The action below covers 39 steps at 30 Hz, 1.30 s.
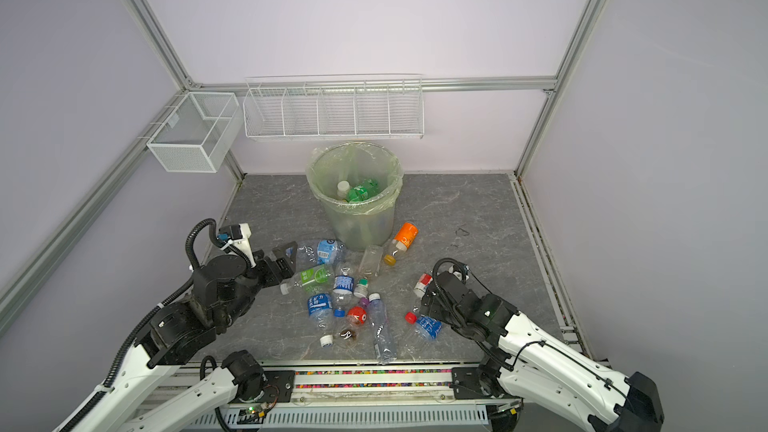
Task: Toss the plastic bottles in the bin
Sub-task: 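Lower the open right gripper onto the blue-labelled water bottle with white cap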
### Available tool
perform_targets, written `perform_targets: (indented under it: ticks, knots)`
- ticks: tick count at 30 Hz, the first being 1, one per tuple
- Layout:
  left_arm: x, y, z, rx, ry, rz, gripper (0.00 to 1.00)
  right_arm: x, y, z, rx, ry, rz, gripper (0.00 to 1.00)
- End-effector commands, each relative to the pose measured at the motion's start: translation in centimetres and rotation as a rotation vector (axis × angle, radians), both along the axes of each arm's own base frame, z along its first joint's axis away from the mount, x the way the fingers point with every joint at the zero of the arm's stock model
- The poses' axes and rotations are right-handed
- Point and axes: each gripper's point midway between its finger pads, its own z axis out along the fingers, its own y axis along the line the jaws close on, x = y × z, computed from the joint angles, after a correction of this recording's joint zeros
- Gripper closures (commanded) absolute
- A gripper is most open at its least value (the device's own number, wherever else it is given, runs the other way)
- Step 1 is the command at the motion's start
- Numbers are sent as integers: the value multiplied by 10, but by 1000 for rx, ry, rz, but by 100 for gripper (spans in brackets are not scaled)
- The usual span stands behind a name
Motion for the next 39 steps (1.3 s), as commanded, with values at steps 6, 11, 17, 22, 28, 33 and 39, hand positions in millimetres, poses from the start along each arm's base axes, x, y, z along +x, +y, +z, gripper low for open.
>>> perform_targets:
  ticks: [6,11,17,22,28,33,39]
  knots:
    - [-3,2,-10,1,28,8,3,-10,4,-19,7,78,-22,12]
    - [-3,2,-13,2,34,9,3,-12,6,-25,5,93,-19,12]
    - [-4,3,-16,3,39,11,3,-13,7,-27,3,94,-18,12]
    - [-4,3,-17,5,42,11,3,-12,8,-27,4,92,-19,12]
    - [-6,3,-25,-3,61,13,4,-14,9,-30,-2,109,-8,12]
    - [-9,6,-30,-13,67,18,4,-19,12,-37,-19,141,4,12]
    - [-11,9,-32,-9,70,25,4,-24,20,-47,-44,178,20,12]
